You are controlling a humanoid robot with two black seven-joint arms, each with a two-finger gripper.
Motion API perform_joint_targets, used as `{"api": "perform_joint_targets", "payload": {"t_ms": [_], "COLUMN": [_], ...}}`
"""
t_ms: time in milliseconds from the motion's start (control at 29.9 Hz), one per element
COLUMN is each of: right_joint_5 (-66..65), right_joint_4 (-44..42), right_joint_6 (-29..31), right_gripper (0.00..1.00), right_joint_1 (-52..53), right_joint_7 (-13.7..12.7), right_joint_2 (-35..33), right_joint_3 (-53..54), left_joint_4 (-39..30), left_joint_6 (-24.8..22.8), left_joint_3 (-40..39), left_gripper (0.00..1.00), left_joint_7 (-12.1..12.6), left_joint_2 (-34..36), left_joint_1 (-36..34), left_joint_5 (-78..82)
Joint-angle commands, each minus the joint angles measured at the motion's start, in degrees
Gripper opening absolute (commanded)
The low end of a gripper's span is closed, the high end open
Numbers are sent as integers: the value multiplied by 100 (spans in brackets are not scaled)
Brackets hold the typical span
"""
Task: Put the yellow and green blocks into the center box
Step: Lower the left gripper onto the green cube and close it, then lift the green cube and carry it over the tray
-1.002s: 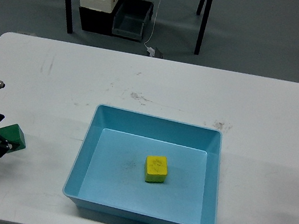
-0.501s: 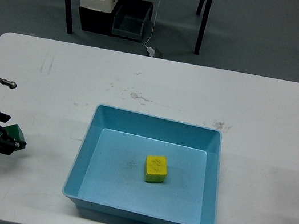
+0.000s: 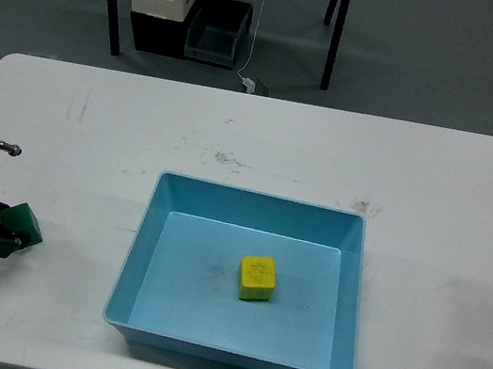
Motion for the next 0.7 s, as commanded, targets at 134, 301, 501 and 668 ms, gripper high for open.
{"api": "perform_joint_targets", "payload": {"t_ms": [134,301,501,668], "right_joint_5": [0,0,0,0], "right_joint_4": [-5,-5,-5,-5], "right_joint_6": [-17,-79,-88,-114], "right_gripper": [97,97,97,97], "right_joint_1": [-10,-19,-19,-36], "right_joint_7": [-1,-1,-1,-1], "right_joint_2": [0,0,0,0], "right_joint_3": [0,-9,-9,-18], "left_joint_4": [117,125,301,-14], "left_joint_6": [13,398,1215,1454], "left_joint_3": [-1,-27,-54,-27], "left_gripper": [39,22,12,12], "left_joint_7": [0,0,0,0], "left_joint_2": [-50,-50,29,748], "left_joint_1": [-13,-39,-592,-1207], "left_joint_5": [-1,-55,-344,-1372]}}
